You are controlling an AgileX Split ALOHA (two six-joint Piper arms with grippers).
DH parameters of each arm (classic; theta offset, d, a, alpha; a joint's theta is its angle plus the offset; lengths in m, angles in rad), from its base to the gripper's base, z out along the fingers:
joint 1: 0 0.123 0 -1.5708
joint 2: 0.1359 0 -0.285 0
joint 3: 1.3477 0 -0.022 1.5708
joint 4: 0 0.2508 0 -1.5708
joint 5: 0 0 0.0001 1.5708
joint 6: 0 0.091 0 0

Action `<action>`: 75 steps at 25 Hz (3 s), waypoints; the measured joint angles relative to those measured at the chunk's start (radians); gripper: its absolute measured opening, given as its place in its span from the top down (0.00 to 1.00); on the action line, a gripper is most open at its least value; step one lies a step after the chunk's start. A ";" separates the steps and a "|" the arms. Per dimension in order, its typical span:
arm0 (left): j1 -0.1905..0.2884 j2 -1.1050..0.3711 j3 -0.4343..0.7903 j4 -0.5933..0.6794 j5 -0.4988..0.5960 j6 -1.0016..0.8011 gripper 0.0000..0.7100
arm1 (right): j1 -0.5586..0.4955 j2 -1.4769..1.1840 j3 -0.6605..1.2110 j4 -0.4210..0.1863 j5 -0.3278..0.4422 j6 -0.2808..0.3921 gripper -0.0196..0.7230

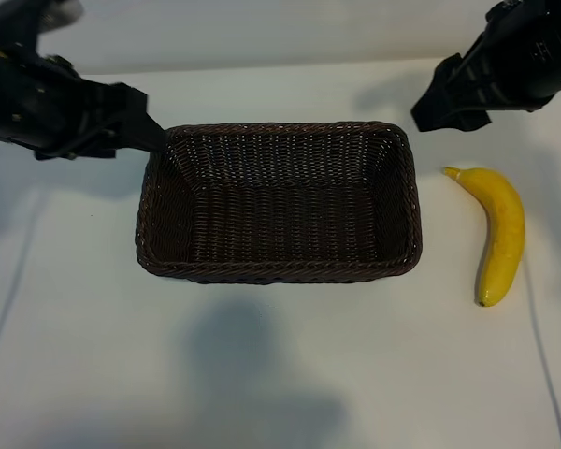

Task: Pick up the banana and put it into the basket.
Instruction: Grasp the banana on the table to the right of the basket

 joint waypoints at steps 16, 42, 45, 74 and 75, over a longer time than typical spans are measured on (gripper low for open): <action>0.000 -0.195 0.158 -0.026 0.013 0.066 0.14 | -0.040 0.046 0.001 -0.306 0.087 0.198 0.17; 0.000 -0.195 0.161 -0.045 0.003 0.084 0.14 | -0.063 0.421 0.001 -0.353 -0.003 0.229 0.17; 0.000 -0.195 0.161 -0.045 0.003 0.084 0.14 | -0.069 0.454 0.001 -0.369 -0.016 0.231 0.17; 0.000 -0.195 0.161 -0.045 0.002 0.088 0.14 | -0.129 0.571 0.001 -0.331 -0.067 0.249 0.33; 0.000 -0.195 0.161 -0.045 0.002 0.088 0.14 | -0.129 0.580 0.001 -0.329 -0.067 0.249 0.37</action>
